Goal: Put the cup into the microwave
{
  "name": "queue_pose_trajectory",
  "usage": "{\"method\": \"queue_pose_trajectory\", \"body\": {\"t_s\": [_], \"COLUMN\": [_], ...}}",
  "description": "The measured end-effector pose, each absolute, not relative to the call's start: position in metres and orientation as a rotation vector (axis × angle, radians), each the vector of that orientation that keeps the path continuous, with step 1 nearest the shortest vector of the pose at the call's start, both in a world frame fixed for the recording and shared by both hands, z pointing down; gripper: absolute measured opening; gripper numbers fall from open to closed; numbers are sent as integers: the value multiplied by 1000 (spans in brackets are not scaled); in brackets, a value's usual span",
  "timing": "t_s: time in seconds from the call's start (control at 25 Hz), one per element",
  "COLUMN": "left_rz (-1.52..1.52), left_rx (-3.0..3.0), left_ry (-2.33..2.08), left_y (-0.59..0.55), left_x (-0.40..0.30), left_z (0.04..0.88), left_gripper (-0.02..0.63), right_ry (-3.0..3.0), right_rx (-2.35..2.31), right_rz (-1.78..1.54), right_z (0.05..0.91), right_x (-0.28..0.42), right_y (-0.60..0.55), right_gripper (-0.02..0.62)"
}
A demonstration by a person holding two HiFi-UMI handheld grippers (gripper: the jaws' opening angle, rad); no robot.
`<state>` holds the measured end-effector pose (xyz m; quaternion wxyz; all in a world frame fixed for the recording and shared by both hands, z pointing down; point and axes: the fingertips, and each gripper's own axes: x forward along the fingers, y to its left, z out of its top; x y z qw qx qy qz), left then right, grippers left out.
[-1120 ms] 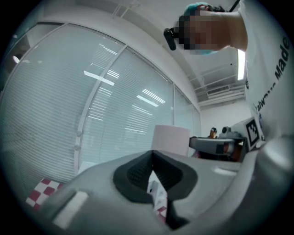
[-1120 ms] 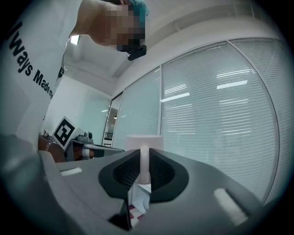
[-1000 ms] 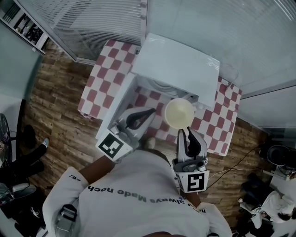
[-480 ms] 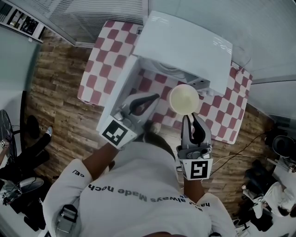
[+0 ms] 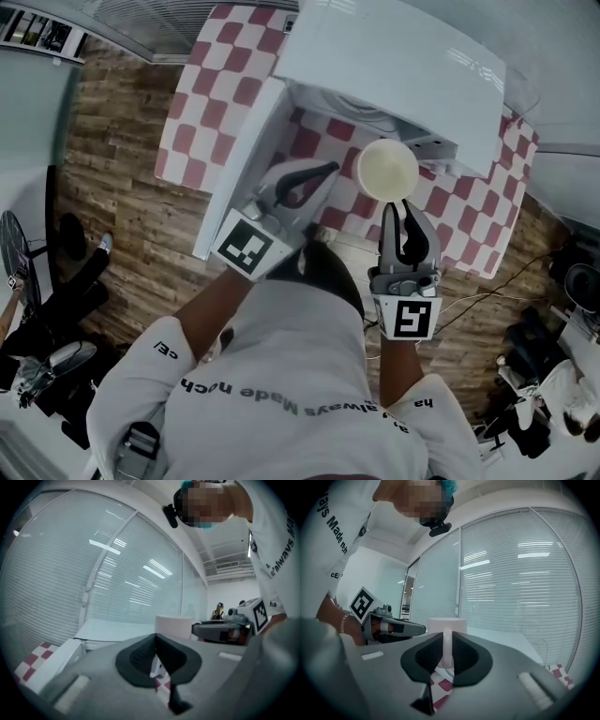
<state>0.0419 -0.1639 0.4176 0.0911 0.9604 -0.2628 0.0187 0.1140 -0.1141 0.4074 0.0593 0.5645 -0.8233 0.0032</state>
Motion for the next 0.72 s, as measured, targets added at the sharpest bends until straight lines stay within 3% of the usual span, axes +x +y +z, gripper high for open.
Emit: {"method": "queue_pose_trajectory", "body": {"t_s": [0.72], "left_rz": [120], "left_rx": [2823], "left_ry": [-854], "left_y": [-211], "left_x": [61], "left_z": [517], "left_gripper": [3], "right_ry": [-2416], "right_rx": [1719], "right_rz": [105], "right_z": [526], "right_x": [129], "right_y": [-175], "right_gripper": [38]}}
